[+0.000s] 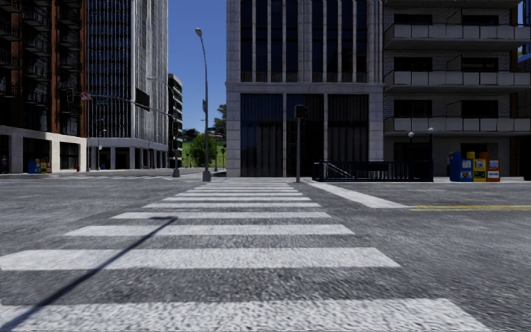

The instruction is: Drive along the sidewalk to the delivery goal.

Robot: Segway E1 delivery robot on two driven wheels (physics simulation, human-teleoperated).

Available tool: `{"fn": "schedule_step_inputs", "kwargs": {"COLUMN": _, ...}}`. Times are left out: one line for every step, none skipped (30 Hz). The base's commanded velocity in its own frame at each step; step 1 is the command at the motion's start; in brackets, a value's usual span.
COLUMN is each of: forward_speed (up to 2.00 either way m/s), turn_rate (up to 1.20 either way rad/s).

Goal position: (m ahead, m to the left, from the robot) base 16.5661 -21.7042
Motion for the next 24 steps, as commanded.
{"fn": "schedule_step_inputs", "kwargs": {"forward_speed": 2.00, "turn_rate": 0.00}}
{"fn": "schedule_step_inputs", "kwargs": {"forward_speed": 2.00, "turn_rate": 0.00}}
{"fn": "schedule_step_inputs", "kwargs": {"forward_speed": 2.00, "turn_rate": 0.00}}
{"fn": "schedule_step_inputs", "kwargs": {"forward_speed": 2.00, "turn_rate": 0.00}}
{"fn": "schedule_step_inputs", "kwargs": {"forward_speed": 2.00, "turn_rate": 0.00}}
{"fn": "schedule_step_inputs", "kwargs": {"forward_speed": 2.00, "turn_rate": 0.00}}
{"fn": "schedule_step_inputs", "kwargs": {"forward_speed": 2.00, "turn_rate": 0.00}}
{"fn": "schedule_step_inputs", "kwargs": {"forward_speed": 2.00, "turn_rate": 0.00}}
{"fn": "schedule_step_inputs", "kwargs": {"forward_speed": 2.00, "turn_rate": 0.00}}
{"fn": "schedule_step_inputs", "kwargs": {"forward_speed": 2.00, "turn_rate": 0.00}}
{"fn": "schedule_step_inputs", "kwargs": {"forward_speed": 2.00, "turn_rate": 0.00}}
{"fn": "schedule_step_inputs", "kwargs": {"forward_speed": 2.00, "turn_rate": 0.00}}
{"fn": "schedule_step_inputs", "kwargs": {"forward_speed": 2.00, "turn_rate": 0.00}}
{"fn": "schedule_step_inputs", "kwargs": {"forward_speed": 2.00, "turn_rate": 0.00}}
{"fn": "schedule_step_inputs", "kwargs": {"forward_speed": 2.00, "turn_rate": 0.00}}
{"fn": "schedule_step_inputs", "kwargs": {"forward_speed": 2.00, "turn_rate": 0.14}}
{"fn": "schedule_step_inputs", "kwargs": {"forward_speed": 2.00, "turn_rate": 0.25}}
{"fn": "schedule_step_inputs", "kwargs": {"forward_speed": 2.00, "turn_rate": 0.28}}
{"fn": "schedule_step_inputs", "kwargs": {"forward_speed": 2.00, "turn_rate": 0.29}}
{"fn": "schedule_step_inputs", "kwargs": {"forward_speed": 2.00, "turn_rate": 0.29}}
{"fn": "schedule_step_inputs", "kwargs": {"forward_speed": 2.00, "turn_rate": 0.21}}
{"fn": "schedule_step_inputs", "kwargs": {"forward_speed": 2.00, "turn_rate": 0.06}}
{"fn": "schedule_step_inputs", "kwargs": {"forward_speed": 2.00, "turn_rate": 0.06}}
{"fn": "schedule_step_inputs", "kwargs": {"forward_speed": 2.00, "turn_rate": 0.00}}
